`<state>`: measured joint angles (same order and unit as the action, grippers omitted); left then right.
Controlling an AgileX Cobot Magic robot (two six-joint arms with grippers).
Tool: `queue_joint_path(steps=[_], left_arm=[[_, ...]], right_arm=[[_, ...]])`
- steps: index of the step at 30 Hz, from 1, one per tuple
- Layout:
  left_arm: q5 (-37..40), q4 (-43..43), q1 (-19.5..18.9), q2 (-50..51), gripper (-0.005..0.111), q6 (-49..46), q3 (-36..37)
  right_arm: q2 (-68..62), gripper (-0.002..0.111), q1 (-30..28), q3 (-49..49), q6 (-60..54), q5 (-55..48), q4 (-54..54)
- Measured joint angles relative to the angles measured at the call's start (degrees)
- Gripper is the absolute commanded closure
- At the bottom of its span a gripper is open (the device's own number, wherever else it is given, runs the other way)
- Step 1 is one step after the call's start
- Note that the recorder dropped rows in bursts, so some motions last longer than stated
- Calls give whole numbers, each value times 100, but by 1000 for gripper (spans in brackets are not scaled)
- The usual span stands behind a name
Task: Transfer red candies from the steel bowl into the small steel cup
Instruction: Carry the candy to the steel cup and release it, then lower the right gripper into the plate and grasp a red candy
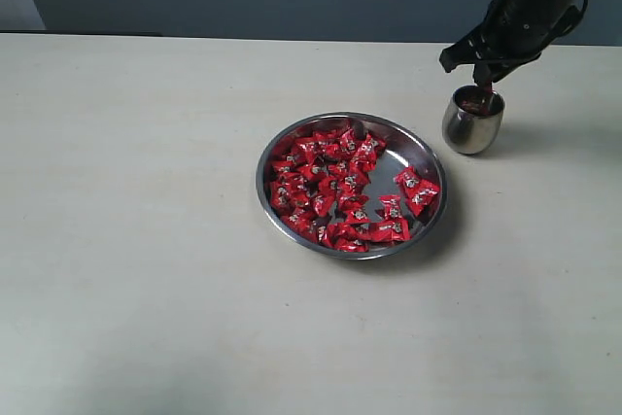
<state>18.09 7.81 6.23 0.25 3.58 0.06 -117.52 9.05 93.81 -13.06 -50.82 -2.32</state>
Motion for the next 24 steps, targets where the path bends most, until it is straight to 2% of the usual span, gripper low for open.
queue_joint_path(steps=[2, 4, 16, 20, 24], left_arm=[[0, 0, 0, 0, 106, 0, 0], [0, 0, 0, 0, 106, 0, 0], [0, 0, 0, 0, 106, 0, 0], [0, 0, 0, 0, 106, 0, 0], [0, 0, 0, 0, 106, 0, 0]], right_arm=[[0, 84, -5, 0, 0, 43, 14], [0, 80, -5, 0, 0, 83, 14], [0, 80, -14, 0, 21, 82, 168], [0, 80, 25, 0, -563, -257, 1054], [0, 80, 460, 0, -1486, -855, 1985]])
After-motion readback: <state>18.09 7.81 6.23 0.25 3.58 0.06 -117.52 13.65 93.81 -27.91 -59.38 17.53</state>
